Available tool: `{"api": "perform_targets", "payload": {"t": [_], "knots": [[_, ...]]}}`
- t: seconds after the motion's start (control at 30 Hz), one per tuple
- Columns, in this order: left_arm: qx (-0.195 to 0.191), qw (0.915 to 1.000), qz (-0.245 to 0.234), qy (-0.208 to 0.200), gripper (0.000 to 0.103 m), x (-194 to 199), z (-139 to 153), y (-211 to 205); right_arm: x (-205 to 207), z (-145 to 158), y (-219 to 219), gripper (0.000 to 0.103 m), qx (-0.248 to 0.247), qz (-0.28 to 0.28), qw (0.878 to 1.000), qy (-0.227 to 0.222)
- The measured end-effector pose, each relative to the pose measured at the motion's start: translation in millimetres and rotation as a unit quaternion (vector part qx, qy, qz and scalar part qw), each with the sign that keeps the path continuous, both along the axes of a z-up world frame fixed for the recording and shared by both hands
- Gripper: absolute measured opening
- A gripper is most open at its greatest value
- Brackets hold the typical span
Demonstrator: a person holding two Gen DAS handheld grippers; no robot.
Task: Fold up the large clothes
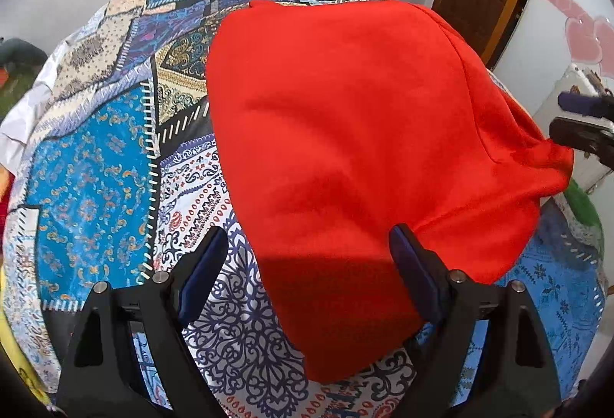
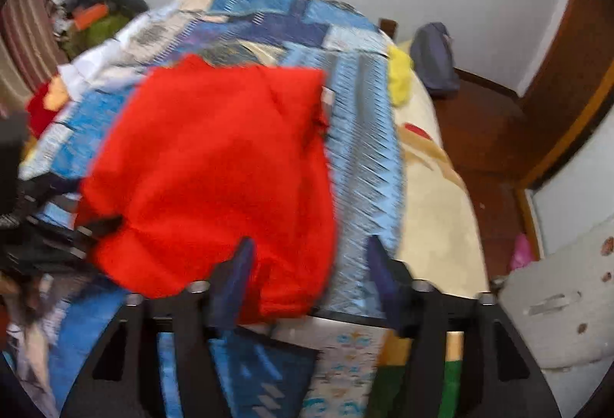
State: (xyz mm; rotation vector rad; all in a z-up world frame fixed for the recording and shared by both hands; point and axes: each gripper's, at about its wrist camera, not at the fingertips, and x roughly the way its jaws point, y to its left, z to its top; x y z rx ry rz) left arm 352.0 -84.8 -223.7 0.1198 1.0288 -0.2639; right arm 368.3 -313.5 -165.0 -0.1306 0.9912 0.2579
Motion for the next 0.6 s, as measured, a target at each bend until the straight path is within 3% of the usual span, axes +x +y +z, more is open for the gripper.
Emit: {"api": "perform_targets", "payload": {"t": [0.03,0.23,0.47,0.6], "knots": [[0.001,1.0,0.0,-0.001,0.087,-1,0,0,0,-3,11,0.089,0.002,0.01,1.0,0.003],[0.0,1.0,0.003,0.001,0.087,-5,0,3,7,-56,42,0.089,-0.07,0.03,0.995,0.06],[0.012,0.9999,-0.009,-0.007,0.087,-17,5,5,15,-63,-27,0.09,0.009,-0.045,0.992,0.119],[-0.008,0.9999,0.005,-0.002,0.087,-22,11,15,10,-47,-49,0.09,0.023,-0.036,0.994,0.104]]}}
